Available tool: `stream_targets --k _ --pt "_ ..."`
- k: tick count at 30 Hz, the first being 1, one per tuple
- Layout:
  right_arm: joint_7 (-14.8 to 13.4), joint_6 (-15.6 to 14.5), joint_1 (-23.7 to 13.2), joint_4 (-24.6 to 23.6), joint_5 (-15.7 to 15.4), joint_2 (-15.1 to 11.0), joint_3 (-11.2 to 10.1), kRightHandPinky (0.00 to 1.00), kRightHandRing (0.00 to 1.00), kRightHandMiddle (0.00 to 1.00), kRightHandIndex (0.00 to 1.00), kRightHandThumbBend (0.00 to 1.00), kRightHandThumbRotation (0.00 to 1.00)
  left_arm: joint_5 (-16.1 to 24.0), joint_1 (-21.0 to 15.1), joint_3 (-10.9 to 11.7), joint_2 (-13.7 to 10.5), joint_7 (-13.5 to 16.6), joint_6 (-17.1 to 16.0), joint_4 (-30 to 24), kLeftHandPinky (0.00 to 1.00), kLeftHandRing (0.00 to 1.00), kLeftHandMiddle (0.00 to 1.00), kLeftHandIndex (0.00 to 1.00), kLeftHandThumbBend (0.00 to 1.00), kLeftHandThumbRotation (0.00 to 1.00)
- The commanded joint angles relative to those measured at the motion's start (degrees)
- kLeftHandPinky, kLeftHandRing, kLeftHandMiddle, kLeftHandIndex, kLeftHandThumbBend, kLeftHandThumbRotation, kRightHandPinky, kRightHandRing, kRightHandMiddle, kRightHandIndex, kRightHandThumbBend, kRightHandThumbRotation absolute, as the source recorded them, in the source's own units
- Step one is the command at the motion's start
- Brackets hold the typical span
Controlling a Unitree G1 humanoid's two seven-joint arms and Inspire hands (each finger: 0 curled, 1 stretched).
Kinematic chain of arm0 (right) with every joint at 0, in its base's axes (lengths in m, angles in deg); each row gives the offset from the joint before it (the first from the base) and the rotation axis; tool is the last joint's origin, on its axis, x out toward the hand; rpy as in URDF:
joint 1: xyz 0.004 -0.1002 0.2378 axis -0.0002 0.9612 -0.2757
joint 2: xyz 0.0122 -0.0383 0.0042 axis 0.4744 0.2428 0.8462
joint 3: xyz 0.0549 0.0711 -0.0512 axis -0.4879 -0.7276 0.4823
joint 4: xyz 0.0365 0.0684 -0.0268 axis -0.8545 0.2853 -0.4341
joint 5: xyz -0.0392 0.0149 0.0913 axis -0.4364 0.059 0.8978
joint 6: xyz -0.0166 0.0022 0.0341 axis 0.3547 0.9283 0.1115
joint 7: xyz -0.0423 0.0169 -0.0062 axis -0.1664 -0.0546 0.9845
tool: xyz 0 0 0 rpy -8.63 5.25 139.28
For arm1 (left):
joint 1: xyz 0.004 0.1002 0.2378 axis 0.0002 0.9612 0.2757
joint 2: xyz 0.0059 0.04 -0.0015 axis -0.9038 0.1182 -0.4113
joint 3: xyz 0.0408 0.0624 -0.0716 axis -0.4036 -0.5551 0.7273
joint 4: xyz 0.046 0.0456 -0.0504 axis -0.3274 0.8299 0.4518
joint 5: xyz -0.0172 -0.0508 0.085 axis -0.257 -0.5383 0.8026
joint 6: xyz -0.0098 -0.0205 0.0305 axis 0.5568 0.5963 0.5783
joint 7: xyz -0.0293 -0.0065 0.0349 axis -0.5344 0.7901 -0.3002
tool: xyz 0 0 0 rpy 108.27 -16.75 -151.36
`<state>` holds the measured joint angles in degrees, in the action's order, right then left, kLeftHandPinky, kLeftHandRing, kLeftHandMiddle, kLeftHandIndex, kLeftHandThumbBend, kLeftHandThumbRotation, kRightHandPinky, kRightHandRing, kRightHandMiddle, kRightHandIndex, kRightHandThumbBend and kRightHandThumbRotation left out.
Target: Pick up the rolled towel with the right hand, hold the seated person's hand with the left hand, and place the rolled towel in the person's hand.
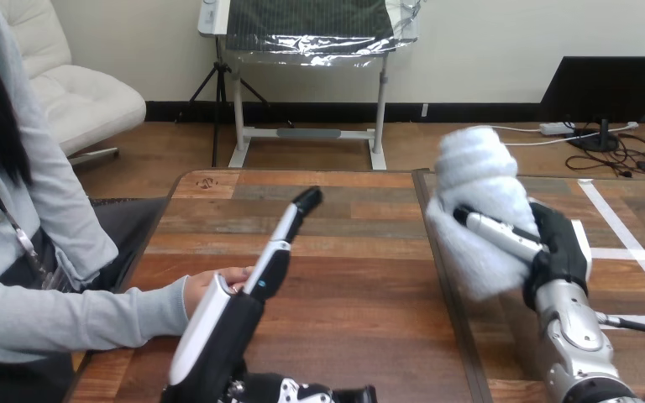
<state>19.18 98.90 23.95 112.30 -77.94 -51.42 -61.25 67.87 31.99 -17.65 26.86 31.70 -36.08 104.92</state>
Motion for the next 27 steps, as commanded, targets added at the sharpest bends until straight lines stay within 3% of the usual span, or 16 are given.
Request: stream_targets --k 1,9,19,27 --pt "2.21 4.40 -1.97 -5.63 2.01 1.21 -1.19 0.33 0.36 0.40 0.35 0.71 0.00 0.47 -1.35 1.95 0.32 1.51 1.22 -3.97 0.86 0.94 0.97 0.96 1.00 0.26" --pt "4.60 6.14 -0.78 -8.37 4.11 3.38 -1.43 0.29 0.32 0.38 0.35 0.68 0.00 5.97 -1.06 5.36 0.20 4.52 3.02 -6.03 0.82 0.92 0.95 0.94 1.00 0.19" --pt "6.45 7.46 0.97 -12.14 5.12 5.39 -0.63 0.25 0.29 0.36 0.35 0.67 0.00 14.40 -1.17 9.58 -1.36 9.36 5.80 -9.41 0.79 0.89 0.93 0.91 1.00 0.20" --pt "7.94 7.76 2.65 -15.72 5.50 6.69 -0.18 0.23 0.27 0.35 0.35 0.66 0.00 17.37 -1.22 11.47 -3.24 11.72 8.66 -11.99 0.78 0.89 0.94 0.90 1.00 0.19"
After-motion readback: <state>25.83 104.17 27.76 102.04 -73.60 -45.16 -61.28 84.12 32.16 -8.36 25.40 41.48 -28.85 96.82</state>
